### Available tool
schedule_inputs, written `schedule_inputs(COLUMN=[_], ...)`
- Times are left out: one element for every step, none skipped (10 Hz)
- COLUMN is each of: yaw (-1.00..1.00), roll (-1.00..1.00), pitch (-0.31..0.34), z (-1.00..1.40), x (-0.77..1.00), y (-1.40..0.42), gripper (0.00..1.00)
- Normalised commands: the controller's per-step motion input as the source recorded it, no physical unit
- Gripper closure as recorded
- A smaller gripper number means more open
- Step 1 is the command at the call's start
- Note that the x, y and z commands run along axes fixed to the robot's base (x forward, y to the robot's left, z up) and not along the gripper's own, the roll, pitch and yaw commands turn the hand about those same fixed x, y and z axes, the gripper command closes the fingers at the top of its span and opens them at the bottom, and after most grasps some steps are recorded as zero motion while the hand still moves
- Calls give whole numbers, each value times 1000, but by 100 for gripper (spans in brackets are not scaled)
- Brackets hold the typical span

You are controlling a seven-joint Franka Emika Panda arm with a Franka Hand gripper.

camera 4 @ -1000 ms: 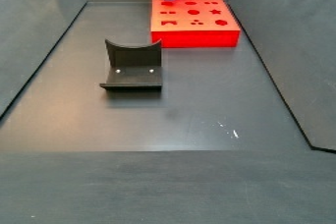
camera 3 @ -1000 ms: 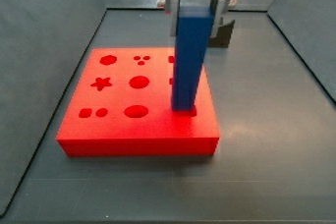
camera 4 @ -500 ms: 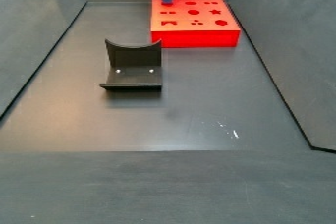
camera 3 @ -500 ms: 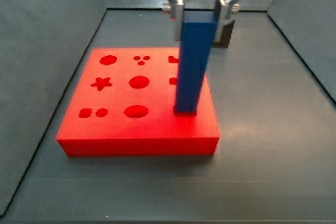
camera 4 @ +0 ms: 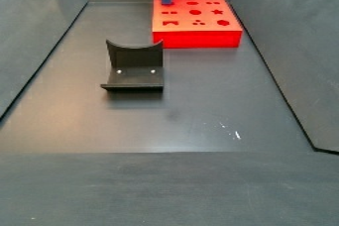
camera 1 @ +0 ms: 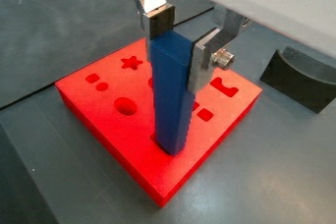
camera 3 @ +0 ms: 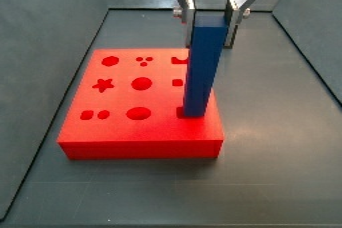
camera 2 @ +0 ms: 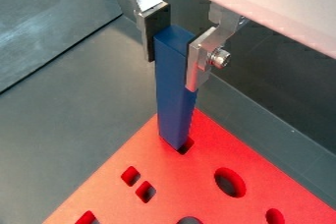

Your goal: Insert the rectangle object.

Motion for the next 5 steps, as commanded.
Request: schedule_inputs(yaw=[0, 0, 0, -51, -66], roll=[0, 3, 0, -19, -77], pitch=[-11, -21, -43, -91, -91], z=[0, -6, -111, -369, -520], x=[-123, -111, -111, -103, -17], y=[-91, -89, -20, 0, 20], gripper=[100, 100, 100, 100, 100])
